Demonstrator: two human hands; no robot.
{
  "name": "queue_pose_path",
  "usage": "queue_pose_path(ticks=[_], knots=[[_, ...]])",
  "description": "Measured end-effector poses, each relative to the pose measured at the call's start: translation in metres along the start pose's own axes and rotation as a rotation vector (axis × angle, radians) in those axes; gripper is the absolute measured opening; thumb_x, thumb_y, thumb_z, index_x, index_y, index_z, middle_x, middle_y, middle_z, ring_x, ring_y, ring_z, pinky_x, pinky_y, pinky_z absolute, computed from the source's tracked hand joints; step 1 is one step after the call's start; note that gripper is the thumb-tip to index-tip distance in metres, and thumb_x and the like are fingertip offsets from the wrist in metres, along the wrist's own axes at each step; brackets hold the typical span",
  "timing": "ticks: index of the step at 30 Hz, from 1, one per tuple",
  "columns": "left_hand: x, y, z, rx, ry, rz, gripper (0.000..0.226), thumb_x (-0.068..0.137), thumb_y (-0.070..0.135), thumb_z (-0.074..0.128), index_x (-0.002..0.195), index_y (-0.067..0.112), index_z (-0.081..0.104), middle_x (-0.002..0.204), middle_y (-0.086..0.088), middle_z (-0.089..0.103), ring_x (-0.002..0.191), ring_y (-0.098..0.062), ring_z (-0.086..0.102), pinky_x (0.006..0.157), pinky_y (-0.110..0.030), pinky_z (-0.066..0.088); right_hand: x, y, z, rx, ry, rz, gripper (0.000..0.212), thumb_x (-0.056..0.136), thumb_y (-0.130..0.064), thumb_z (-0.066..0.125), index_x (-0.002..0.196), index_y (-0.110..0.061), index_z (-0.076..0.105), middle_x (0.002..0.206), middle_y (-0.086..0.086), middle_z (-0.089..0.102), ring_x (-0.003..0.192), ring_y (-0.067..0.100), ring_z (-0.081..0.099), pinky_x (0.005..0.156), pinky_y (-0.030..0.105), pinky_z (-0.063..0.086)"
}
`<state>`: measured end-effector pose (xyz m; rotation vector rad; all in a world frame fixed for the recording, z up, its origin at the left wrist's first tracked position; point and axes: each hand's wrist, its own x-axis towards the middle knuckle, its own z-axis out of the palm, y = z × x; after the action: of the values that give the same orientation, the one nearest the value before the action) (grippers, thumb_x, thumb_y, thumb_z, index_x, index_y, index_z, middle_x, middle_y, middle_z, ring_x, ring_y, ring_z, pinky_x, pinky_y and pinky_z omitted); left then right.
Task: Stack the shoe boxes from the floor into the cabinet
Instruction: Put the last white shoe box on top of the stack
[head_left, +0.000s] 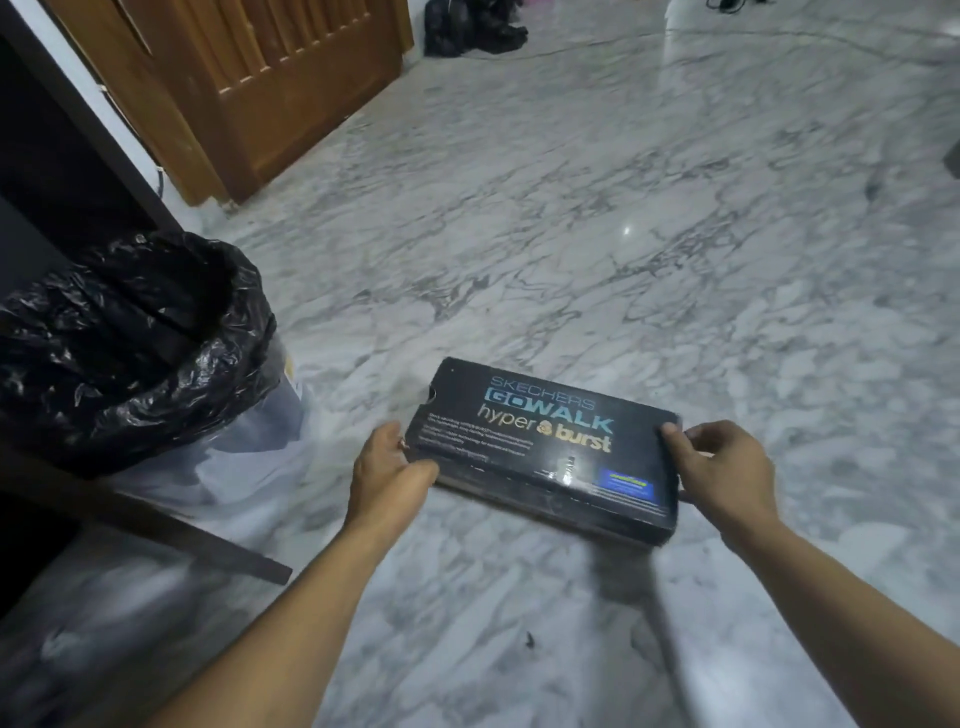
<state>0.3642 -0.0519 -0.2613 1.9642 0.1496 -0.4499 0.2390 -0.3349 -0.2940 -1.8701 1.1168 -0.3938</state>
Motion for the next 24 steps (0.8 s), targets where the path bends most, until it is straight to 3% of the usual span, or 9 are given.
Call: queue_pose_path(ticks=[3,5,8,11,15,18,21,24], knots=[[-0.008,-0.013,0.007,0.046,-0.078,0.012,0.09,0.058,0.032,0.069,0.142,0.027,0.038,0.122,0.0,0.054,0.102,-0.015,0.058,0.084,-0.031,0.045,-0.014,0.007,-0.007,0.091,0.041,-0.053,0.029,0.076,-0.046,0.074,0.083,-0.022,0.058,0.092,-0.006,0.069,0.087,0.013,0.066,0.07,0.033,0.049],[-0.011,-0.019,0.008,0.073,-0.154,0.029,0.102,0.062,0.037,0.084,0.148,0.033,0.028,0.132,0.007,0.046,0.108,-0.011,0.055,0.082,-0.024,0.043,-0.021,0.014,-0.013,0.112,-0.005,-0.071,0.03,0.076,-0.048,0.075,0.092,-0.027,0.06,0.105,-0.006,0.068,0.098,0.015,0.064,0.08,0.037,0.053],[-0.009,-0.023,0.009,0.072,-0.275,0.038,0.117,0.054,0.036,0.092,0.149,0.039,0.025,0.138,0.016,0.047,0.119,-0.008,0.054,0.097,-0.027,0.043,-0.031,0.028,-0.024,0.095,-0.146,-0.087,0.057,0.065,-0.059,0.077,0.114,-0.034,0.06,0.115,-0.015,0.064,0.101,0.007,0.063,0.083,0.031,0.052],[-0.009,-0.021,0.014,0.061,-0.292,0.072,0.108,0.058,0.017,0.092,0.146,0.038,0.034,0.127,0.012,0.062,0.114,-0.008,0.061,0.1,-0.032,0.046,-0.039,0.036,-0.03,0.122,-0.295,-0.092,0.088,0.053,-0.057,0.086,0.131,-0.035,0.052,0.116,-0.024,0.059,0.085,-0.007,0.067,0.068,0.019,0.05],[-0.019,-0.019,0.021,0.027,-0.259,0.1,0.092,0.062,0.0,0.087,0.136,0.035,0.046,0.117,0.006,0.067,0.105,-0.01,0.065,0.091,-0.026,0.051,-0.036,0.039,-0.034,0.12,-0.286,-0.127,0.088,0.059,-0.033,0.092,0.137,-0.023,0.052,0.11,-0.028,0.06,0.089,-0.017,0.062,0.07,0.003,0.047],[-0.032,-0.011,0.017,0.007,-0.223,0.138,0.088,0.064,-0.001,0.085,0.138,0.029,0.048,0.113,0.005,0.069,0.101,-0.008,0.066,0.084,-0.019,0.051,-0.039,0.026,-0.046,0.12,-0.285,-0.14,0.093,0.057,-0.035,0.091,0.139,-0.023,0.049,0.122,-0.014,0.062,0.102,-0.008,0.062,0.083,0.009,0.045],[-0.05,0.001,0.008,-0.001,-0.199,0.182,0.08,0.067,0.002,0.084,0.127,0.043,0.052,0.108,0.011,0.07,0.096,-0.002,0.067,0.08,-0.017,0.05,-0.047,0.005,-0.066,0.101,-0.277,-0.185,0.096,0.055,-0.04,0.092,0.139,-0.026,0.047,0.122,-0.013,0.059,0.109,-0.001,0.059,0.085,0.008,0.043],[-0.071,0.013,-0.003,-0.02,-0.164,0.213,0.073,0.068,0.005,0.084,0.104,0.06,0.053,0.097,0.024,0.071,0.09,0.006,0.066,0.072,-0.009,0.049,-0.059,-0.018,-0.089,0.114,-0.286,-0.214,0.097,0.052,-0.041,0.093,0.138,-0.031,0.047,0.128,-0.009,0.06,0.113,0.005,0.059,0.095,0.029,0.05]])
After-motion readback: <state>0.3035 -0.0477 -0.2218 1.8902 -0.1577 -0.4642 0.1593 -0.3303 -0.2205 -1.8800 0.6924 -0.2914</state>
